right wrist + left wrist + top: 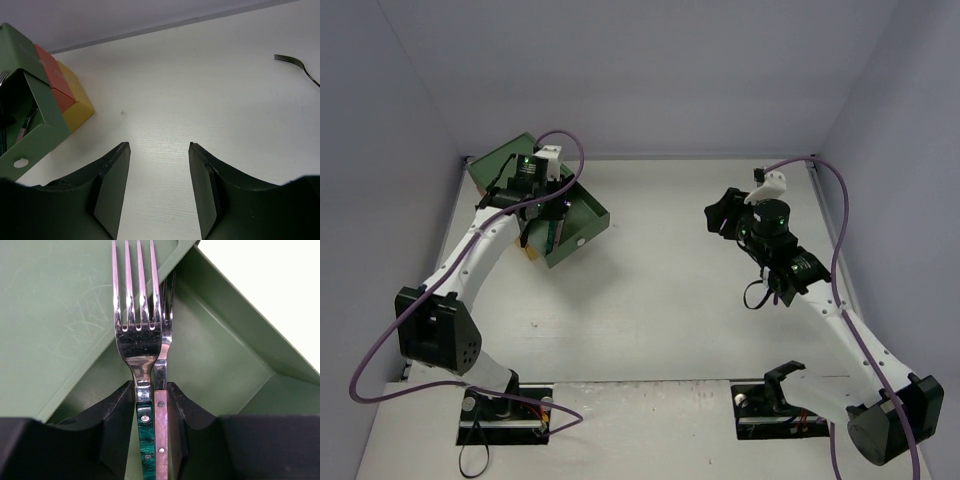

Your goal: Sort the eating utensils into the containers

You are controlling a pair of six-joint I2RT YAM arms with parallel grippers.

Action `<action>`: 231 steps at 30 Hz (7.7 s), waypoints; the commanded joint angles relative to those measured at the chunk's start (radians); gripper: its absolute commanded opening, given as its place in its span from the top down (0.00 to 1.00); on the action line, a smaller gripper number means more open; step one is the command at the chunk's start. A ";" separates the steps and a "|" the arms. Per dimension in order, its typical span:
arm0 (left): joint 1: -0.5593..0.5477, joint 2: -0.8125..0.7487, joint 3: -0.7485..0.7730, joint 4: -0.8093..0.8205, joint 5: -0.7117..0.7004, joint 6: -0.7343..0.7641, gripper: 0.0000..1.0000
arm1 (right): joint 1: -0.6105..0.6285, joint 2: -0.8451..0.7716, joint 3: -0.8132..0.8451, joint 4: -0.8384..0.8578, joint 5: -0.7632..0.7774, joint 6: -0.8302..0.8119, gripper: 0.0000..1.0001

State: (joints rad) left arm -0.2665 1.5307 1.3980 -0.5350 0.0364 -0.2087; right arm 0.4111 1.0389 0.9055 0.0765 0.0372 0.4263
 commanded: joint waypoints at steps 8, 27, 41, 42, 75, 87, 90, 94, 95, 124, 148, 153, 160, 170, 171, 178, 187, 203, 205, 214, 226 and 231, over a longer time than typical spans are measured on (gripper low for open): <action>-0.005 -0.067 0.068 0.033 0.053 0.077 0.90 | -0.011 -0.027 -0.011 0.045 -0.013 0.012 0.52; -0.022 -0.072 0.012 0.032 0.057 0.072 0.94 | -0.028 -0.027 -0.022 0.039 -0.015 0.009 0.52; -0.021 -0.079 0.063 0.013 -0.018 0.039 0.53 | -0.052 -0.022 -0.027 0.032 -0.008 0.003 0.52; -0.022 -0.086 0.074 0.012 -0.003 0.036 0.52 | -0.058 -0.016 -0.026 0.025 0.000 0.004 0.52; 0.012 -0.649 -0.385 0.060 -0.328 -0.018 0.25 | -0.589 0.593 0.031 -0.170 0.043 -0.065 0.58; 0.029 -0.667 -0.406 0.076 -0.321 -0.027 0.25 | -0.589 0.713 0.062 -0.172 0.031 -0.106 0.77; 0.038 -0.671 -0.411 0.081 -0.318 -0.031 0.25 | -0.584 0.723 0.059 -0.172 0.014 -0.109 0.92; 0.045 -0.684 -0.422 0.088 -0.322 -0.034 0.25 | -0.549 0.720 0.047 -0.170 -0.019 -0.104 1.00; 0.046 -0.687 -0.425 0.091 -0.324 -0.034 0.25 | -0.532 0.713 0.045 -0.171 -0.026 -0.099 1.00; 0.053 -0.777 -0.491 0.149 -0.441 -0.029 0.25 | 0.399 0.751 0.893 0.060 0.087 0.300 1.00; 0.055 -0.779 -0.494 0.152 -0.463 -0.028 0.25 | 0.537 0.983 0.942 0.255 0.254 0.439 1.00; 0.055 -0.777 -0.494 0.153 -0.460 -0.028 0.25 | 0.538 0.978 0.922 0.248 0.220 0.408 1.00; 0.054 -0.777 -0.494 0.154 -0.458 -0.026 0.25 | 0.531 0.983 0.926 0.200 0.150 0.368 1.00; 0.055 -0.771 -0.496 0.152 -0.452 -0.026 0.25 | 0.531 0.966 0.877 0.173 0.154 0.370 0.90; 0.055 -0.771 -0.495 0.152 -0.452 -0.026 0.25 | 0.531 0.964 0.875 0.172 0.157 0.370 0.87; 0.055 -0.772 -0.494 0.150 -0.455 -0.025 0.25 | 0.528 0.970 0.881 0.161 0.161 0.350 0.74; 0.053 -0.774 -0.496 0.150 -0.455 -0.026 0.25 | 0.513 0.922 0.916 0.103 0.184 0.224 0.66; 0.055 -0.779 -0.492 0.147 -0.434 -0.023 0.25 | -0.116 0.599 0.568 -0.064 -0.008 -0.112 0.30; 0.055 -0.782 -0.493 0.147 -0.434 -0.024 0.25 | -0.235 0.611 0.535 -0.065 -0.043 -0.125 0.30; 0.056 -0.775 -0.492 0.150 -0.429 -0.020 0.25 | -0.431 0.819 0.598 -0.068 -0.122 -0.265 0.32; 0.056 -0.769 -0.494 0.152 -0.421 -0.018 0.25 | -0.488 1.091 0.749 -0.149 -0.204 -0.475 0.37; 0.055 -0.767 -0.493 0.155 -0.415 -0.018 0.25 | -0.488 1.143 0.758 -0.159 -0.218 -0.506 0.42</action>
State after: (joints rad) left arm -0.2192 0.7567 0.8909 -0.4435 -0.3883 -0.2245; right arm -0.0834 2.1697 1.6090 -0.0788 -0.1441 -0.0155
